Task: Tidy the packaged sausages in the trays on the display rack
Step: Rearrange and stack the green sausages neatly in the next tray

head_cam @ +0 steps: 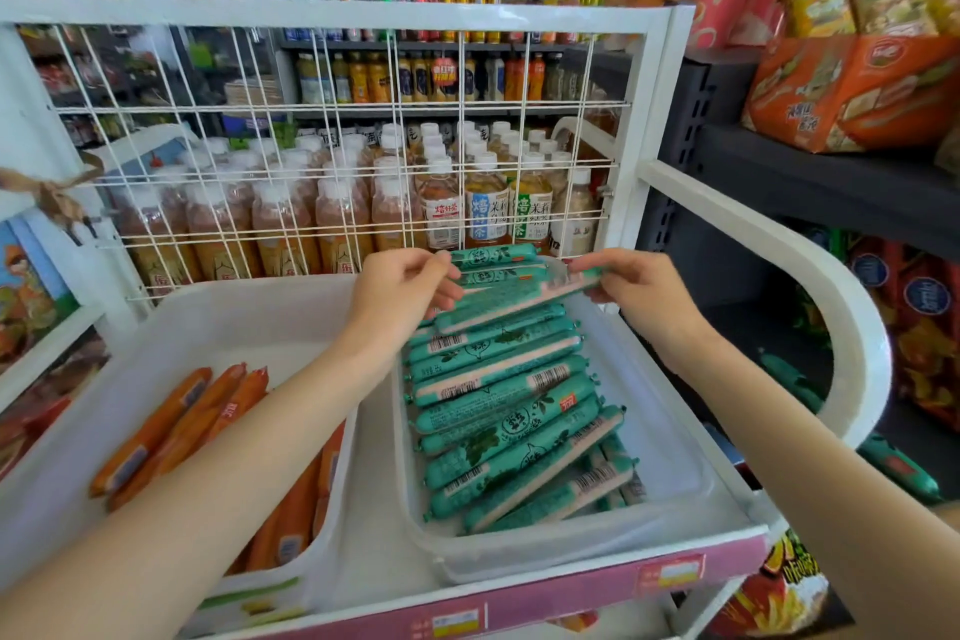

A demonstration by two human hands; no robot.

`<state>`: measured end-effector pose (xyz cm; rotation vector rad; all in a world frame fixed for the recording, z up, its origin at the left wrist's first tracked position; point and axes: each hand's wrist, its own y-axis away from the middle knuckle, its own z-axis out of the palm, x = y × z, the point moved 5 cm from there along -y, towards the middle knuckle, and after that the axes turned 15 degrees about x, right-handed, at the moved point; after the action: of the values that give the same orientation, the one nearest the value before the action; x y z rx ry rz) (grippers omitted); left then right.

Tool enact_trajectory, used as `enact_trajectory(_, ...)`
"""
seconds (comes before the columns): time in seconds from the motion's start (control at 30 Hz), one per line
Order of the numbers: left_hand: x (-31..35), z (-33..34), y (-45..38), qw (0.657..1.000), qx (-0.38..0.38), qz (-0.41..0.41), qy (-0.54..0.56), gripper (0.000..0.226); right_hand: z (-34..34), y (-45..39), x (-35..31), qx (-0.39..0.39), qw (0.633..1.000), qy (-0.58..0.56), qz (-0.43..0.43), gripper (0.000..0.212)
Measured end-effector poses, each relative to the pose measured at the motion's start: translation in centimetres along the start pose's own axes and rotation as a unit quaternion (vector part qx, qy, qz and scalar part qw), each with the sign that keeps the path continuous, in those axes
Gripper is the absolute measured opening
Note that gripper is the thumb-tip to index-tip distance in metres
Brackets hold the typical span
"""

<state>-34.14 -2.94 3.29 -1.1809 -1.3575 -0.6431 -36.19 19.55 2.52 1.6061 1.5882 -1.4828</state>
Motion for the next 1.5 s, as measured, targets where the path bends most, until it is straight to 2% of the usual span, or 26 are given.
enact_trajectory(0.07, 0.7, 1.0, 0.9, 0.991, -0.053, 0.101, -0.075, 0.010, 0.4, 0.5, 0.3, -0.034, 0.986, 0.141, -0.082, 0.036)
enact_trajectory(0.1, 1.1, 1.9, 1.7, 0.972, -0.102, 0.164, -0.131, 0.008, 0.3, 0.7, 0.1, -0.038, 0.970, 0.197, -0.138, 0.033)
enact_trajectory(0.13, 1.1, 3.2, 2.8, 0.942, -0.156, 0.223, -0.196, 0.019, 0.1, 1.0, -0.4, -0.035, 0.955, 0.228, -0.187, 0.030)
enact_trajectory(0.2, 0.3, 5.8, 5.2, 0.845, -0.265, 0.321, -0.336, 0.051, -0.8, 1.8, -1.7, -0.057, 0.941, 0.244, -0.229, 0.025)
enact_trajectory(0.27, -1.1, 7.7, 7.3, 0.751, -0.348, 0.359, -0.432, 0.081, -1.2, 3.2, -2.3, -0.189, 0.916, 0.279, -0.217, 0.023)
enact_trajectory(0.3, -2.1, 8.5, 8.0, 0.721, -0.378, 0.352, -0.461, 0.093, -1.2, 4.2, -2.1, -0.270, 0.890, 0.311, -0.196, 0.023)
enact_trajectory(0.37, -3.5, 9.4, 8.9, 0.693, -0.401, 0.332, -0.499, 0.106, -1.1, 6.1, -1.5, -0.385, 0.838, 0.358, -0.145, 0.025)
enact_trajectory(0.47, -4.2, 10.1, 9.3, 0.690, -0.379, 0.307, -0.535, 0.114, -0.5, 7.7, -1.3, -0.455, 0.807, 0.367, -0.085, 0.027)
enact_trajectory(0.53, -4.2, 10.2, 9.5, 0.702, -0.365, 0.285, -0.541, 0.116, 0.0, 8.3, -1.4, -0.480, 0.778, 0.397, -0.081, 0.029)
enact_trajectory(0.6, -4.1, 10.2, 9.2, 0.706, -0.365, 0.277, -0.540, 0.114, 0.3, 8.7, -1.5, -0.491, 0.741, 0.446, -0.104, 0.039)
enact_trajectory(0.7, -3.6, 9.6, 8.5, 0.706, -0.376, 0.270, -0.536, 0.108, 1.2, 9.8, -0.7, -0.522, 0.678, 0.503, -0.124, 0.058)
enact_trajectory(0.8, -3.2, 9.2, 8.1, 0.705, -0.384, 0.272, -0.531, 0.102, 2.3, 10.8, 0.9, -0.558, 0.586, 0.570, -0.139, 0.060)
enact_trajectory(0.87, -3.3, 9.0, 8.1, 0.706, -0.378, 0.284, -0.526, 0.100, 2.9, 11.0, 1.5, -0.562, 0.548, 0.600, -0.152, 0.057)
enact_trajectory(0.93, -3.5, 8.8, 7.9, 0.713, -0.371, 0.291, -0.519, 0.098, 2.8, 11.0, 1.8, -0.558, 0.547, 0.605, -0.151, 0.052)
enact_trajectory(1.07, -3.6, 8.2, 7.4, 0.727, -0.379, 0.277, -0.502, 0.094, 2.6, 10.3, 1.9, -0.492, 0.608, 0.611, -0.120, 0.035)
enact_trajectory(1.13, -3.3, 8.0, 7.2, 0.730, -0.386, 0.265, -0.498, 0.093, 3.1, 10.4, 1.7, -0.491, 0.592, 0.626, -0.126, 0.035)
enact_trajectory(1.3, -3.5, 7.7, 7.6, 0.726, -0.390, 0.239, -0.513, 0.113, 3.7, 11.0, 0.8, -0.507, 0.504, 0.665, -0.218, 0.033)
enact_trajectory(1.33, -3.5, 7.6, 7.7, 0.732, -0.382, 0.240, -0.510, 0.113, 3.7, 11.0, 0.9, -0.503, 0.499, 0.666, -0.231, 0.030)
enact_trajectory(1.5, -3.2, 7.4, 6.9, 0.746, -0.366, 0.244, -0.500, 0.109, 2.8, 10.5, 0.5, -0.432, 0.561, 0.654, -0.267, 0.027)
